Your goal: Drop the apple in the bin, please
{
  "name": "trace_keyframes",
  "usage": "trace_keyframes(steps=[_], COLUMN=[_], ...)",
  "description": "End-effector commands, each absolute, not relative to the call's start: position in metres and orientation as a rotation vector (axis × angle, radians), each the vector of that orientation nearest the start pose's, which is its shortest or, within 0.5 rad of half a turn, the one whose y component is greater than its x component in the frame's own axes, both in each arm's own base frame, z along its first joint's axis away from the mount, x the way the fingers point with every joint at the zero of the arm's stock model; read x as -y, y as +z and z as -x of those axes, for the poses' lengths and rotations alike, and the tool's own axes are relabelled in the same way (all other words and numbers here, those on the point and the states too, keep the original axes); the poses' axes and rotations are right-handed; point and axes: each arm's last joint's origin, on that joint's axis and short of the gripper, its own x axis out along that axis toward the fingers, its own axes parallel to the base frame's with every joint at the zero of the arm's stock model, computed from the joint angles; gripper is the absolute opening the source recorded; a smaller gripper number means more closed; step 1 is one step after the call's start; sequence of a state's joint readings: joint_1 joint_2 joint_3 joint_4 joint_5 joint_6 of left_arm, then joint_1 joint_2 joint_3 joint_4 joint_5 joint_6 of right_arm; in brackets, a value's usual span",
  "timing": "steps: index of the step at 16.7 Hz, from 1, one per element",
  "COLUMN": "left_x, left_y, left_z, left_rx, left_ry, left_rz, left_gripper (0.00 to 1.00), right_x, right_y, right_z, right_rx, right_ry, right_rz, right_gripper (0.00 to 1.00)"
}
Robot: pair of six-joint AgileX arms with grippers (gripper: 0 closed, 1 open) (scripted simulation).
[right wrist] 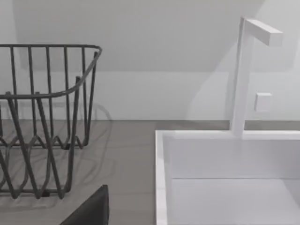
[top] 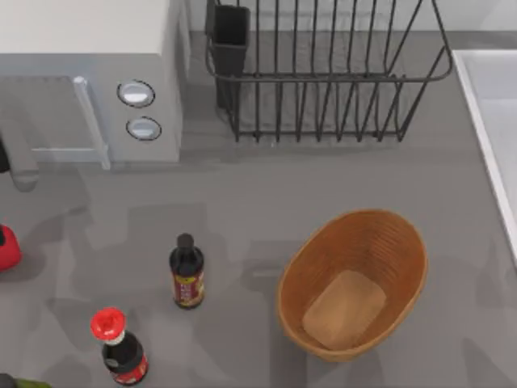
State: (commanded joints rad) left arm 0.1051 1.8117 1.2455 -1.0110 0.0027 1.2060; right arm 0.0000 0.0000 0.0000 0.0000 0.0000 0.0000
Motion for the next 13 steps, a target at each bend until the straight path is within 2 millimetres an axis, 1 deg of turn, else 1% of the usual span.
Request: trace_keyframes(steps=[3,7,10,13], left_x=[-0.038,-0.038,-0.038,-0.038], left_y=[0.169,0.142,0.119,0.106], left_z=[-0.322,-0.317,-0.319,-0.324], left_rx=[-1.404,-1.406,-1.408,-1.405], left_ry=[-0.857,-0.856,-0.858,-0.857], left_rz=[-0.846,-0.846,-0.844,-0.846], left_gripper=[1.0,1.0,1.0,1.0], right_x=[0.001,0.001,0.001,0.001], right_y=[0.16,0.16,0.16,0.16], right_z=[-0.106,-0.106,-0.106,-0.106], right_rx=[0.0,0.0,0.0,0.0], right_ry=[0.0,0.0,0.0,0.0], right_rz=[0.0,0.0,0.0,0.0], right_gripper=[1.0,1.0,1.0,1.0])
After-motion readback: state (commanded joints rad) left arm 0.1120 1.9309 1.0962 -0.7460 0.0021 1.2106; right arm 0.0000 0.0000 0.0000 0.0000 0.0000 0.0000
